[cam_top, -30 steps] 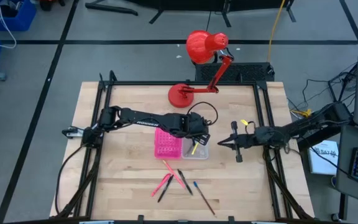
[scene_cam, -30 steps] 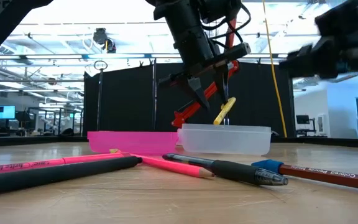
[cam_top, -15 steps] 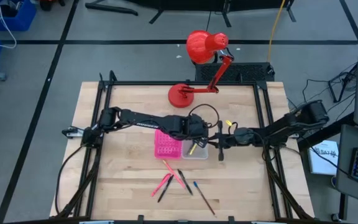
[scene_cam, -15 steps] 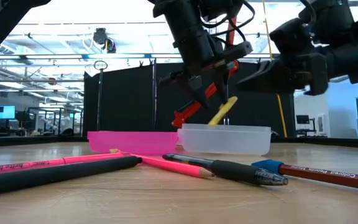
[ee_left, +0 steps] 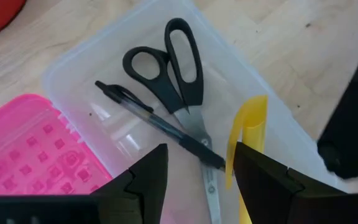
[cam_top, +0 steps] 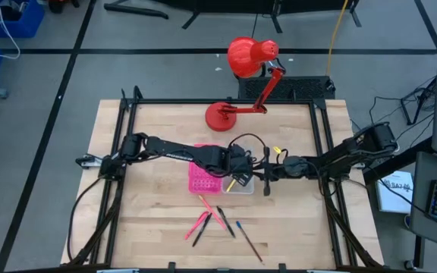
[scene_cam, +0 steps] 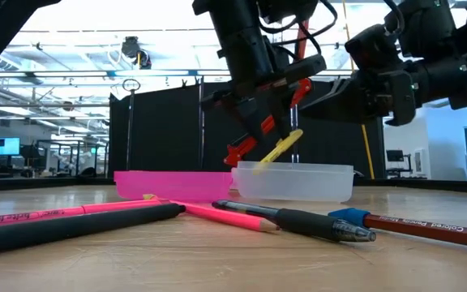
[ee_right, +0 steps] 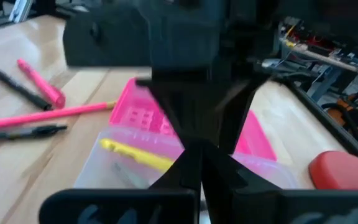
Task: Pick & place school supplies into a supply box
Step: Put the yellow pen into the pink supply box
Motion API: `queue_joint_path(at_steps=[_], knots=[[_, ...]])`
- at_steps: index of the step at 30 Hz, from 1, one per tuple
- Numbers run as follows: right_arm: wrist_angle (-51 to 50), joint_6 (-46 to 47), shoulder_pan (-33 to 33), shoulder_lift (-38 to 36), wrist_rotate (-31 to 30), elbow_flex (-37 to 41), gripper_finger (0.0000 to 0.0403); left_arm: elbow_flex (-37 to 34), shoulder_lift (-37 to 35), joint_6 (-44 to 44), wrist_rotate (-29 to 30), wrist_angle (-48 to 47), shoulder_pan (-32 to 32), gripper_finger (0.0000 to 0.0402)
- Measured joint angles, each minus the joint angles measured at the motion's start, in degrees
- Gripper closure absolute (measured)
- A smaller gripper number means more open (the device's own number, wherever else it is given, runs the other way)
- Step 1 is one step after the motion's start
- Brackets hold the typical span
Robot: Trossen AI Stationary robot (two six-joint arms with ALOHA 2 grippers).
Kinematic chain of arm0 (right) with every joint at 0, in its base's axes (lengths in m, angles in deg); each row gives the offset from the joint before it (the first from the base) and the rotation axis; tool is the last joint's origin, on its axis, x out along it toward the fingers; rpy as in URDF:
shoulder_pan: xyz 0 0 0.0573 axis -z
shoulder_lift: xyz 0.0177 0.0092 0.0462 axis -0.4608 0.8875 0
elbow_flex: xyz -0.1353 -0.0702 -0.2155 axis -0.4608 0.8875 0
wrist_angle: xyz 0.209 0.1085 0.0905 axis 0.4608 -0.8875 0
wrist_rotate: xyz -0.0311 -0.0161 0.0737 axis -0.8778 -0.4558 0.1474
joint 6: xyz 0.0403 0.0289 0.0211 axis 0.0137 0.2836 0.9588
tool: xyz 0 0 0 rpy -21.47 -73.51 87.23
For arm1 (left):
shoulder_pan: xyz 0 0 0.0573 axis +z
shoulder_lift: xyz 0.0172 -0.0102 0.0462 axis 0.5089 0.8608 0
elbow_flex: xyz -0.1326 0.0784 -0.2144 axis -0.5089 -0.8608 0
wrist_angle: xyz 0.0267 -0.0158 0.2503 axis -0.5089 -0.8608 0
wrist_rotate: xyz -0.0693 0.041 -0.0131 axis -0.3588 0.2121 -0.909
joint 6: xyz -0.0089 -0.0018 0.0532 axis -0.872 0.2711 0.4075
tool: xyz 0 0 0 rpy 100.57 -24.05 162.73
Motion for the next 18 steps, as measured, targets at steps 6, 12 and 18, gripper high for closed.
queue_joint_path(at_steps=[6,12,18], knots=[[-0.3,0.8,0.9,0.0,0.1,0.0,0.0403,0.0,0.0,-1.0,0.9,-0.4,0.0,0.0218],[-1.0,0.9,3.9,0.0,0.1,0.0,0.0403,0.0,0.0,-2.1,2.2,-1.7,1.1,0.0218],[-2.5,2.7,6.3,0.0,0.0,0.0,0.0403,0.0,0.0,0.4,3.2,1.7,0.7,0.0218]])
